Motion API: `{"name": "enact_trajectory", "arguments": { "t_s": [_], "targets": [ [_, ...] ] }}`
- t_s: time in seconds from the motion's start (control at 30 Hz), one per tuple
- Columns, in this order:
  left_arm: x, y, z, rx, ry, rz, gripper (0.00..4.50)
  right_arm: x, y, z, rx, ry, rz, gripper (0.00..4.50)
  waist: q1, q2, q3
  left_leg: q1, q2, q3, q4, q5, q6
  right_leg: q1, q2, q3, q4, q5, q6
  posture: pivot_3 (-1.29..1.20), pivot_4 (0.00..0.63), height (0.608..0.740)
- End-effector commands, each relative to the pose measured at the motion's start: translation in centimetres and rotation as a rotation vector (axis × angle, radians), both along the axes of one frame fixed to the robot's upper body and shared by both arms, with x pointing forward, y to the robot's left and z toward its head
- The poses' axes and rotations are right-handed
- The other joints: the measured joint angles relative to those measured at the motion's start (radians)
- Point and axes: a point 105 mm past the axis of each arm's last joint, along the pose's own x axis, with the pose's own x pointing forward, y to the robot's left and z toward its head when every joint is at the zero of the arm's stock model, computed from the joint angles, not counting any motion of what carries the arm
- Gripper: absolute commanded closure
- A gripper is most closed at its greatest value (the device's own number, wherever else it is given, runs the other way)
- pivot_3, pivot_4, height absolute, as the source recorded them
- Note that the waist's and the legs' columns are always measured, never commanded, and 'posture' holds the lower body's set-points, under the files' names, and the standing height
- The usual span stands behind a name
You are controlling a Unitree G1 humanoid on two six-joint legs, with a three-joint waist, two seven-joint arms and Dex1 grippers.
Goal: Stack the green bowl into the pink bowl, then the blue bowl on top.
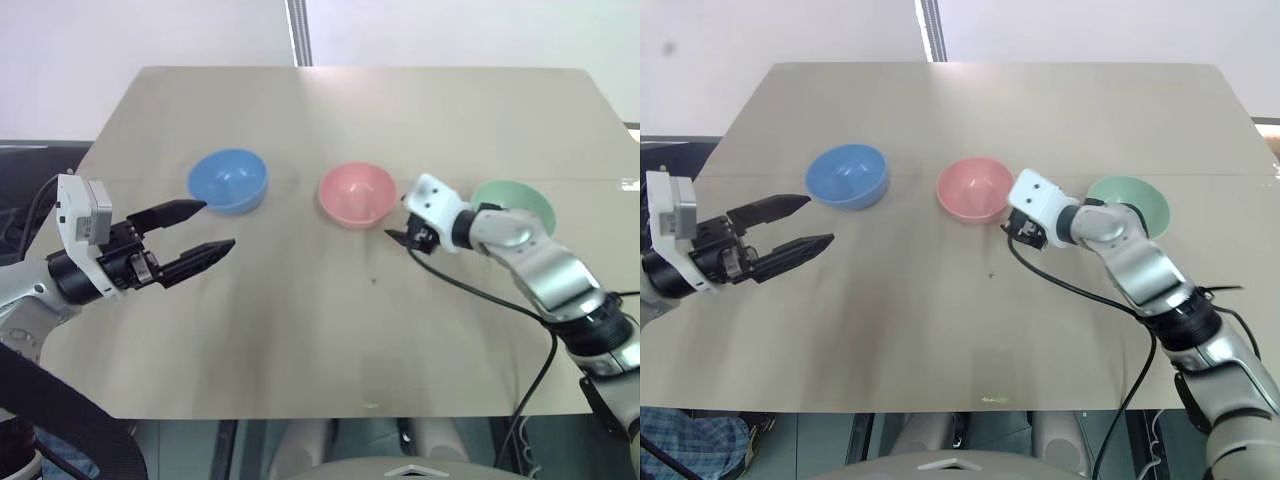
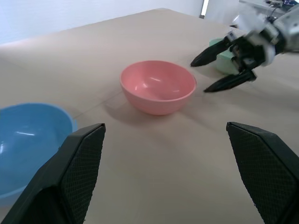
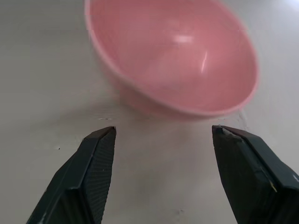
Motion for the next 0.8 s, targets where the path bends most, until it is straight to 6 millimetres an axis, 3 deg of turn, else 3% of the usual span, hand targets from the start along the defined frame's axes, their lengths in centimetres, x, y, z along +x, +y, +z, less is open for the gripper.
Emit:
{"name": "enact_trajectory", "arguments": {
  "t_s": [0.03, 0.33, 0.8],
  "targets": [
    [-0.2, -0.2, 1.0, 0.011, -0.042, -0.014, 0.12, 0.3, 0.8, 0.7, -0.119, -0.091, 0.075, 0.90, -0.007, 0.000, 0.000, 0.000, 0.000, 0.000, 0.000, 0.000, 0.000, 0.000, 0.000, 0.000, 0.000, 0.000, 0.000, 0.00, 0.150, 0.740],
    [-0.3, -0.1, 1.0, 0.017, -0.039, -0.013, 0.12, -0.2, 3.5, 2.2, -0.233, -0.253, 0.222, 0.90, -0.030, 0.000, 0.000, 0.000, 0.001, 0.000, 0.000, 0.000, 0.000, -0.001, 0.000, 0.000, 0.001, 0.000, 0.000, 0.00, 0.150, 0.740],
    [-1.1, -0.1, 1.1, -0.005, -0.023, -0.032, 0.12, -2.6, 5.1, 6.1, -0.195, -0.257, 0.341, 0.90, -0.030, 0.000, 0.000, 0.000, 0.001, 0.000, 0.000, 0.000, 0.000, -0.001, 0.000, 0.000, 0.002, 0.000, 0.000, 0.00, 0.150, 0.740]
  ]
}}
